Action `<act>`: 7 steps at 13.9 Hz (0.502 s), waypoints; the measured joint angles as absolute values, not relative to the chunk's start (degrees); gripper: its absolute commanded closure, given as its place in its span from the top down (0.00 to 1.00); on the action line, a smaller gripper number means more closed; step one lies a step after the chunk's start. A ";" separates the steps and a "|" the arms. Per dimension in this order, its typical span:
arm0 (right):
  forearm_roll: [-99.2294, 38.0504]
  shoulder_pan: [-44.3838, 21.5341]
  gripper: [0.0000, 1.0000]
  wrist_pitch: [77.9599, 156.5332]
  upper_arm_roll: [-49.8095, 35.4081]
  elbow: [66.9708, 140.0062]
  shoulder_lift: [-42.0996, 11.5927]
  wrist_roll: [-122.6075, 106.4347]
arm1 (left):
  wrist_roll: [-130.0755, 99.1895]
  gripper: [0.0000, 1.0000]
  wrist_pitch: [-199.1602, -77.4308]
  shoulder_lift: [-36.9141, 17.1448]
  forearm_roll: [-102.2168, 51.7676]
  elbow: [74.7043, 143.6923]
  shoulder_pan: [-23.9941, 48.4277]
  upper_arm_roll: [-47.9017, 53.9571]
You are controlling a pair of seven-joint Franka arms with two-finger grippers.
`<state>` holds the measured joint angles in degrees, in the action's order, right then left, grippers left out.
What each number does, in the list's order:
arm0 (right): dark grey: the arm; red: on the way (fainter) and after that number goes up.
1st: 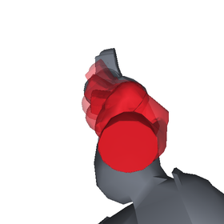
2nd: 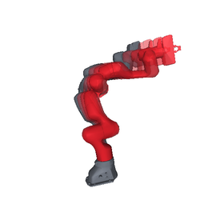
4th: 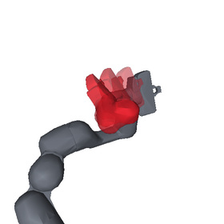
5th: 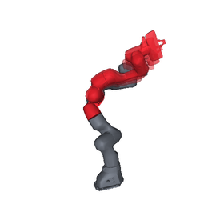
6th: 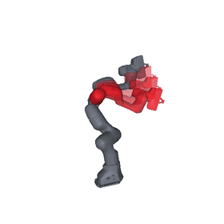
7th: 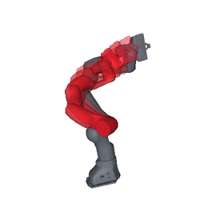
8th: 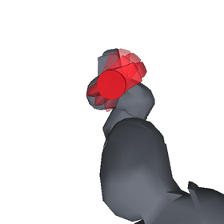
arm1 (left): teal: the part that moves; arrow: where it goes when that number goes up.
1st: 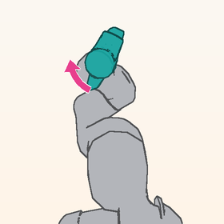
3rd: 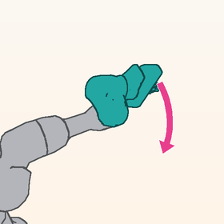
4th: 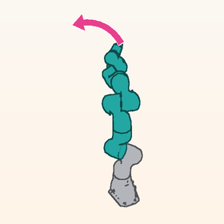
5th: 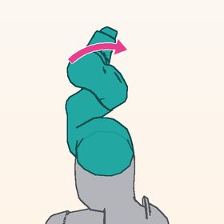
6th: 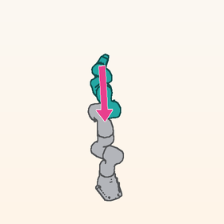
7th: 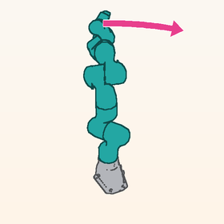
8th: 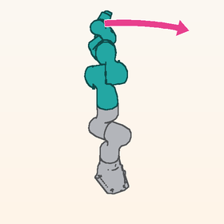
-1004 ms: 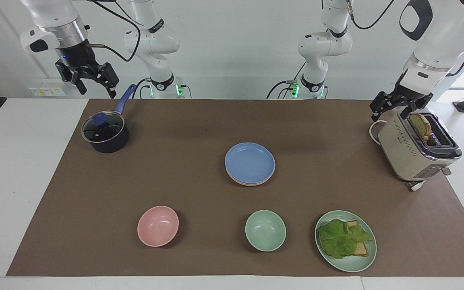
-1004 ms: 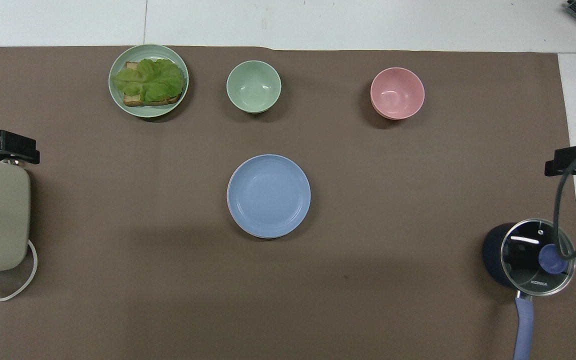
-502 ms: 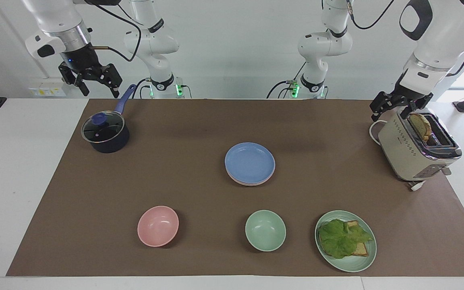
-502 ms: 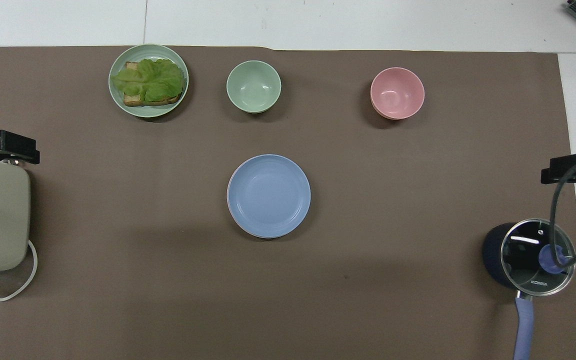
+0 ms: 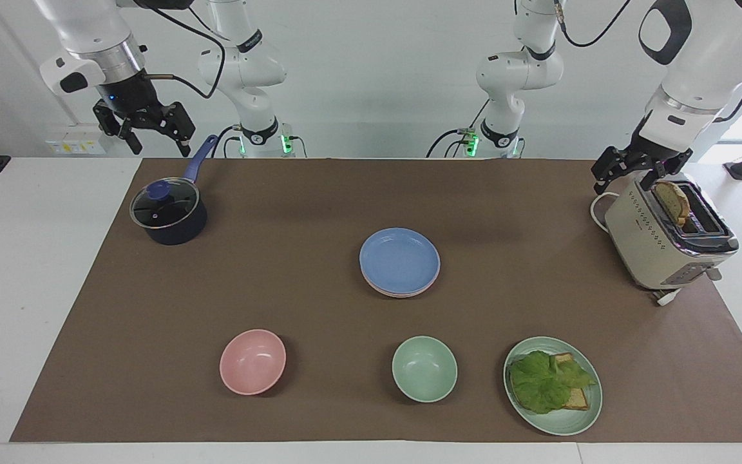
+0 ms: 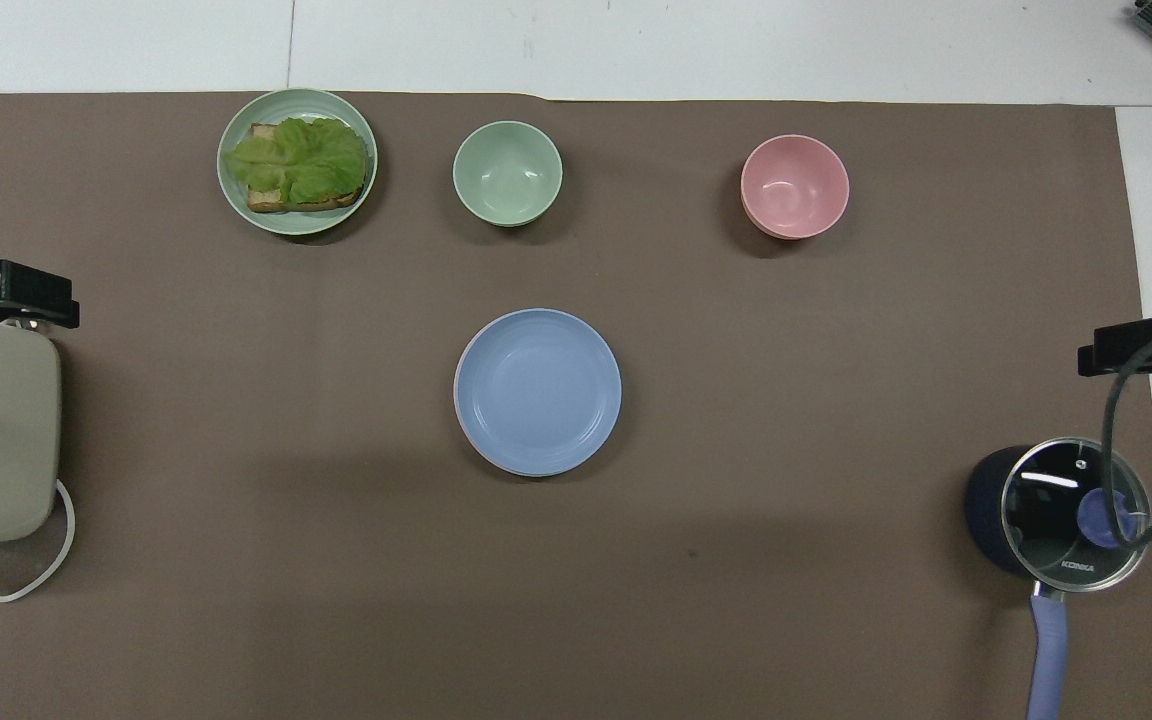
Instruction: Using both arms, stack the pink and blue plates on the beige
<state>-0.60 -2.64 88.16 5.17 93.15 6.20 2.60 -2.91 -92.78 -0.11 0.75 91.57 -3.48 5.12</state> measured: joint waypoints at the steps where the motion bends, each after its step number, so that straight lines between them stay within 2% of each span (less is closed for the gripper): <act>1: -0.60 -2.64 1.00 88.16 5.17 93.15 6.20 2.11 | -2.91 1.00 -92.77 -0.11 0.75 91.57 -3.48 5.12; 7: 0.09 -2.64 1.00 88.16 5.18 93.17 6.20 0.30 | -2.91 1.00 -92.77 -0.11 0.75 91.57 -3.48 5.12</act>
<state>0.09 -2.64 88.16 5.18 93.17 6.20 0.30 -2.91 -92.77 -0.11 0.75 91.57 -3.48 5.12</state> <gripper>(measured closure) 0.000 0.000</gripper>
